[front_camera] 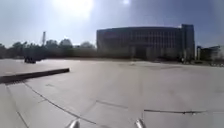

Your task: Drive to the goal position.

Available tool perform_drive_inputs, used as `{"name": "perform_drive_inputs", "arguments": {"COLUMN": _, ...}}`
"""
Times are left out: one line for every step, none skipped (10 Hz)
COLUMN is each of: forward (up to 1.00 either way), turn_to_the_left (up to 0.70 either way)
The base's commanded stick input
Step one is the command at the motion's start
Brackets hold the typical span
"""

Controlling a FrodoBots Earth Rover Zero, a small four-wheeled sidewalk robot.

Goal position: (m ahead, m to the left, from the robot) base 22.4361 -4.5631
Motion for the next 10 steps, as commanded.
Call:
{"name": "perform_drive_inputs", "arguments": {"forward": 1.00, "turn_to_the_left": -0.40}}
{"name": "perform_drive_inputs", "arguments": {"forward": 1.00, "turn_to_the_left": -0.40}}
{"name": "perform_drive_inputs", "arguments": {"forward": 1.00, "turn_to_the_left": -0.40}}
{"name": "perform_drive_inputs", "arguments": {"forward": 1.00, "turn_to_the_left": -0.40}}
{"name": "perform_drive_inputs", "arguments": {"forward": 1.00, "turn_to_the_left": -0.40}}
{"name": "perform_drive_inputs", "arguments": {"forward": 1.00, "turn_to_the_left": -0.40}}
{"name": "perform_drive_inputs", "arguments": {"forward": 1.00, "turn_to_the_left": -0.40}}
{"name": "perform_drive_inputs", "arguments": {"forward": 1.00, "turn_to_the_left": -0.40}}
{"name": "perform_drive_inputs", "arguments": {"forward": 1.00, "turn_to_the_left": -0.40}}
{"name": "perform_drive_inputs", "arguments": {"forward": 1.00, "turn_to_the_left": -0.18}}
